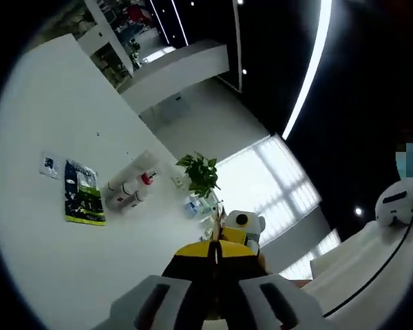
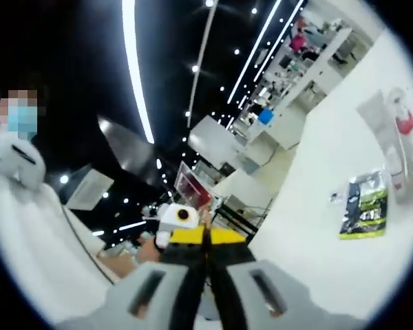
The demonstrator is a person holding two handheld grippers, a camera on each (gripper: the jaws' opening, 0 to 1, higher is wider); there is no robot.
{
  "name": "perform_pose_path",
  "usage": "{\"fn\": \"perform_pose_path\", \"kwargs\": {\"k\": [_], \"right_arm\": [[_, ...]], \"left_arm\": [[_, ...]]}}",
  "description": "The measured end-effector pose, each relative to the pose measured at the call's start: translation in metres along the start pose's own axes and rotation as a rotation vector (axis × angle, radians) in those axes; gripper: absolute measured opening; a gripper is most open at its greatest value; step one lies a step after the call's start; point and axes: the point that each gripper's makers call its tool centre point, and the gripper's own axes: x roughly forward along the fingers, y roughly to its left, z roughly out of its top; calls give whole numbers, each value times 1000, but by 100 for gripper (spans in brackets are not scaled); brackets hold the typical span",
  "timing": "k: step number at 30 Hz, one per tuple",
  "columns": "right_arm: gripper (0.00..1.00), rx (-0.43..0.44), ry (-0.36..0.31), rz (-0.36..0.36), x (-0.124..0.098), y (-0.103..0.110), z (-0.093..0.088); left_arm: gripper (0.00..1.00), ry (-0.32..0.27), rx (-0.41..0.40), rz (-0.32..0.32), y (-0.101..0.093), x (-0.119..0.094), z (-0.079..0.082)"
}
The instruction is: Arrange the skincare products in the storage area until every visible bottle or jar stands upright without overlapping.
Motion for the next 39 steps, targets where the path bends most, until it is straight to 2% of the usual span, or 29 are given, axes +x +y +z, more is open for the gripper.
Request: {"fn": "perform_pose_path", "kwargs": {"k": [2,5,7,9,14,16,18,20,22,25,28,30,31,35,37,39], "right_arm": [[1,-27,14,4,1,1,-2],[9,-36,49,-3,6,0,-10],[2,-26,84,15,10,2,-16],[0,-39,74,14,9,3,-13],[1,-9,64,19,4,3,-15],[3,16,33,-10,-1,-5,-9],[0,39,24,6,-7,-5,-5],[0,11,12,-15,-10,-7,0],[0,24,16,-5,-10,-5,-1],[0,67,-40,1,-10,-4,3],[0,98,-82,-13,-14,-11,7],[0,97,-73,-22,-15,-12,5],[0,90,-74,-21,-15,-11,5],[0,84,-70,-25,-16,-9,0],[0,89,-65,-24,-14,-9,-3],[1,75,-57,-34,-13,-12,-5]], "left_arm": [[1,4,22,-15,-4,-1,0],[1,14,24,-3,-3,-1,0],[1,29,24,6,-2,1,-3],[1,22,23,13,-1,1,-1],[1,42,39,15,-2,2,-4],[1,39,49,23,0,1,-2],[1,33,29,28,4,0,1],[1,36,25,25,3,2,2],[1,48,40,26,0,3,1],[4,22,51,58,5,3,3],[4,4,17,51,9,2,-3],[2,-3,-35,43,8,2,-5],[1,-8,-27,30,6,2,-6],[1,8,-11,40,5,0,-6],[1,-22,-21,54,8,-4,-1],[1,-39,-44,43,8,-7,1]]}}
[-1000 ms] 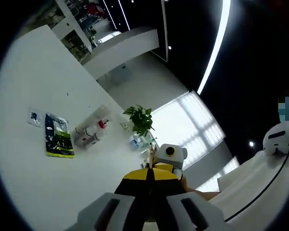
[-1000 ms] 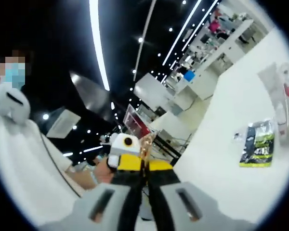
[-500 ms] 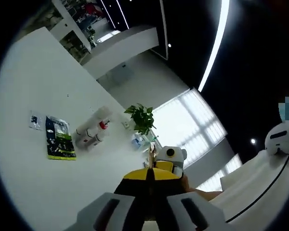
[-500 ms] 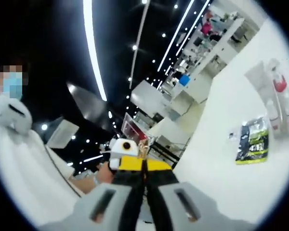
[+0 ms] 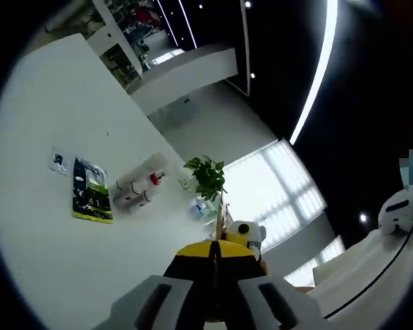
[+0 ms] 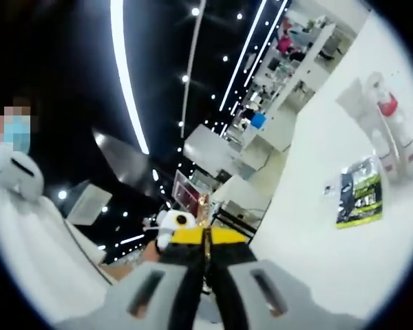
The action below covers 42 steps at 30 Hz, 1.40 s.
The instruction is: Arrange the skincare products in the storage area until every visible bottle or jar stands upright without overlapping.
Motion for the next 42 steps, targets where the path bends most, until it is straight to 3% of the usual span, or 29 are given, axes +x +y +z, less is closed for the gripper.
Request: {"fn": "perform_pose_path", "kwargs": {"k": [5,13,18,27,31,35,42], "right_arm": [[1,17,9,-5,-1,-2,-2],[0,30,-31,-9,-3,-5,6],[0,35,-15,9,1,-2,6],[0,15,19,22,4,-1,-3],[1,18,15,10,4,-3,-1],[10,4,8,-20,1,-9,1],[11,-2,-6,-56,-7,-16,5]], "left_arm": [[1,-8,-38,-4,2,3,0],[3,15,-3,24,6,5,-4],[2,5,-28,4,2,5,-1],[1,20,-19,45,11,-1,-5],[1,10,-32,49,12,2,-3],[1,19,-23,61,17,4,-4],[1,6,-51,82,33,4,2]]}}
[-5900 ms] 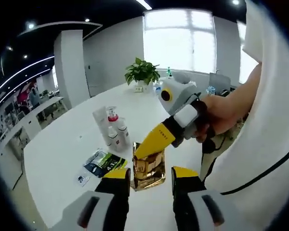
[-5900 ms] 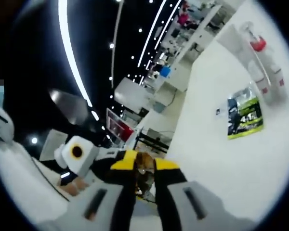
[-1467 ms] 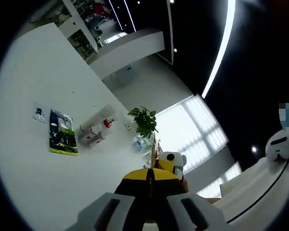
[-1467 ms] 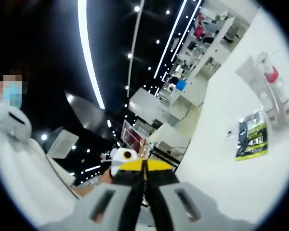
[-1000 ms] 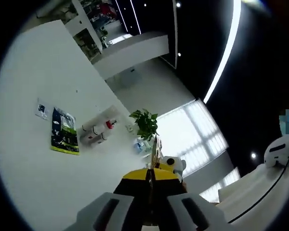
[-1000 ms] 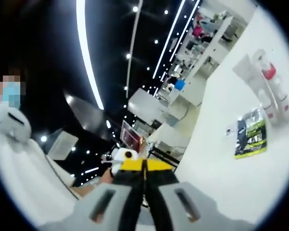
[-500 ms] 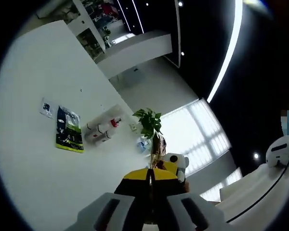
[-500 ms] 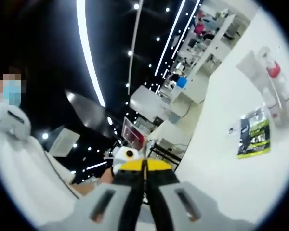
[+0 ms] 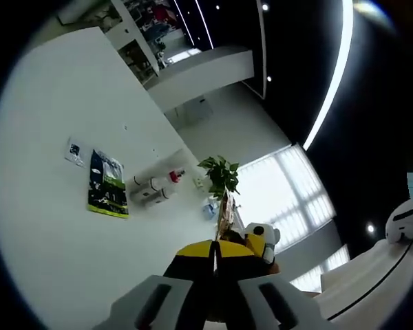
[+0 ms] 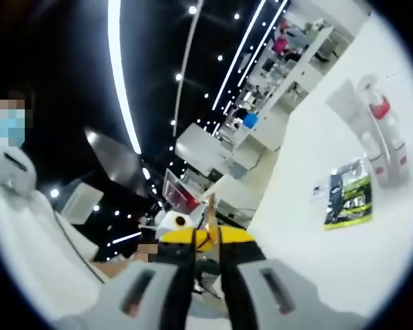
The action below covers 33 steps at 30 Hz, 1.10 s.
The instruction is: Arrange the skincare products in the storage area until every visible bottle or jar stands upright without overlapping.
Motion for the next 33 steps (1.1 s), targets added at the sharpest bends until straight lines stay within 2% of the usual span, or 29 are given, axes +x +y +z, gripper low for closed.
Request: {"fn": "perform_pose_path", "kwargs": {"k": [6,15,19,22,23,27,33], "right_arm": [[11,-10,-17,-32,-12,-4,-1],[11,-10,-53,-77,-27,-6,-1],[10,-5,-58,-99,-34,-11,-8],[10,8,-69,-118,-38,-17,-9],[10,7,-77,-124,-40,-16,-7],[10,-8,-109,-140,-48,-14,-2],[10,4,-119,-171,-53,-23,-4]], "left_arm": [[1,-56,-48,36,25,-2,20],[1,-51,-57,96,54,0,35],[1,-82,-82,109,69,2,45],[1,-83,-87,140,84,4,49],[1,-94,-149,177,97,4,52],[1,-96,-173,221,121,6,59],[1,-61,-212,328,163,8,63]]}}
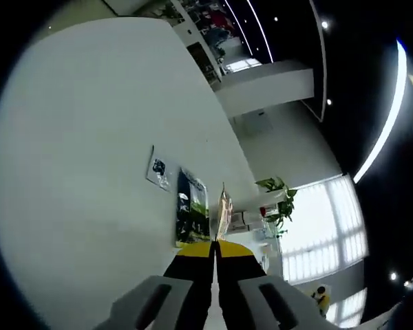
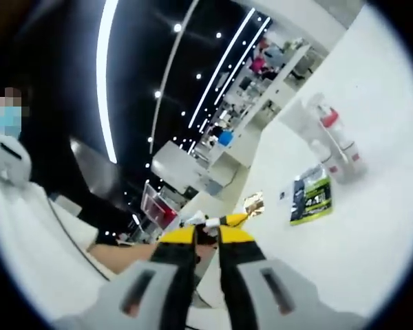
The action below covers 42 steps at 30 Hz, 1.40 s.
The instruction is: Arrange the skincare products in the storage area until every visible bottle or jar stands upright without overlapping.
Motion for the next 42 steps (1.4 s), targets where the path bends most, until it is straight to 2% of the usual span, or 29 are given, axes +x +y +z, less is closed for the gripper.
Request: {"fn": "perform_pose_path", "kwargs": {"k": [4,8,14,19,28,42], "right_arm": [[11,-10,-20,-12,-3,2,6],[11,-6,-29,-29,-7,-2,4],[11,-18,-36,-47,-13,-1,6],[11,-17,-73,-63,-20,-5,12],[11,-18,-88,-71,-23,-6,11],[11,-21,-92,-74,-25,-6,13]], "left_arm": [[1,33,3,63,16,7,1],[1,75,6,143,37,16,-2],[1,95,-8,190,46,26,-3],[1,104,-10,216,50,32,-4],[1,108,-26,273,62,33,-5],[3,128,-21,285,67,36,-4]]}}
